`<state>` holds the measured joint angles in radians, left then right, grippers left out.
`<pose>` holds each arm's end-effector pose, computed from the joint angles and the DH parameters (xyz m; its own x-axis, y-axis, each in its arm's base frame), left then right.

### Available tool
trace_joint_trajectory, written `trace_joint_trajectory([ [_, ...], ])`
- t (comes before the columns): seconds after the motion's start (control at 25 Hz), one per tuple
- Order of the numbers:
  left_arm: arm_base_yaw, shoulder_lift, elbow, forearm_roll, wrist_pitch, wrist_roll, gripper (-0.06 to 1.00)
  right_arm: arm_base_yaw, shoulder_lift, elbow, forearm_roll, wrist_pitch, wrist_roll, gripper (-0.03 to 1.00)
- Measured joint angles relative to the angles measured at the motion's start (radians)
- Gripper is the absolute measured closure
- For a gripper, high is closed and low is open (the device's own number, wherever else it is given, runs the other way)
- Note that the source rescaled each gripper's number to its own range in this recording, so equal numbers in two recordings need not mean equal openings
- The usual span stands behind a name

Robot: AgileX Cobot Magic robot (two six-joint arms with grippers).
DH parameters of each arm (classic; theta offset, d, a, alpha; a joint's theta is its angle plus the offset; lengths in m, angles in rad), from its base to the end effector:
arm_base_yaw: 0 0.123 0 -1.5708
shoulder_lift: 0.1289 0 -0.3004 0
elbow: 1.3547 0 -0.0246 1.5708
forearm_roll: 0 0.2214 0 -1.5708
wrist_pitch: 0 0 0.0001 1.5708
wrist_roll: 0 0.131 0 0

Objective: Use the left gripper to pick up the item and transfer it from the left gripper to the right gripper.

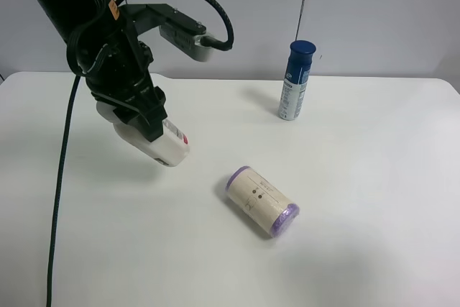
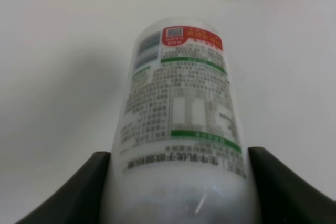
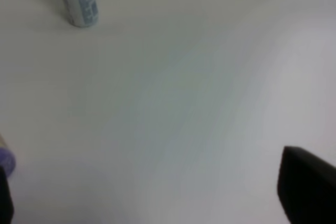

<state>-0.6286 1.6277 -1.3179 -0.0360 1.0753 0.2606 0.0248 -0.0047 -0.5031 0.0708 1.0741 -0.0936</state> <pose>0.2500 -0.1869 0.2672 -0.6125 0.7432 -0.2692 0.7649 0.6432 0.0354 -0.0127 0.0078 0.2444 -0.4543 -0.0710 -0.8880 -0.1073 0.9939 -0.0245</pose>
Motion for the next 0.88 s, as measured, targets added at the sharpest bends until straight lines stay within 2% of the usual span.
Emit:
trace_joint_trajectory([
  [0.52, 0.000, -0.005, -0.039, -0.166, -0.004, 0.148, 0.94, 0.000, 0.000, 0.000, 0.000, 0.000, 0.000, -0.02],
  [0.88, 0.000, -0.006, -0.039, -0.376, -0.050, 0.381, 0.94, 0.000, 0.000, 0.000, 0.000, 0.000, 0.000, -0.02],
])
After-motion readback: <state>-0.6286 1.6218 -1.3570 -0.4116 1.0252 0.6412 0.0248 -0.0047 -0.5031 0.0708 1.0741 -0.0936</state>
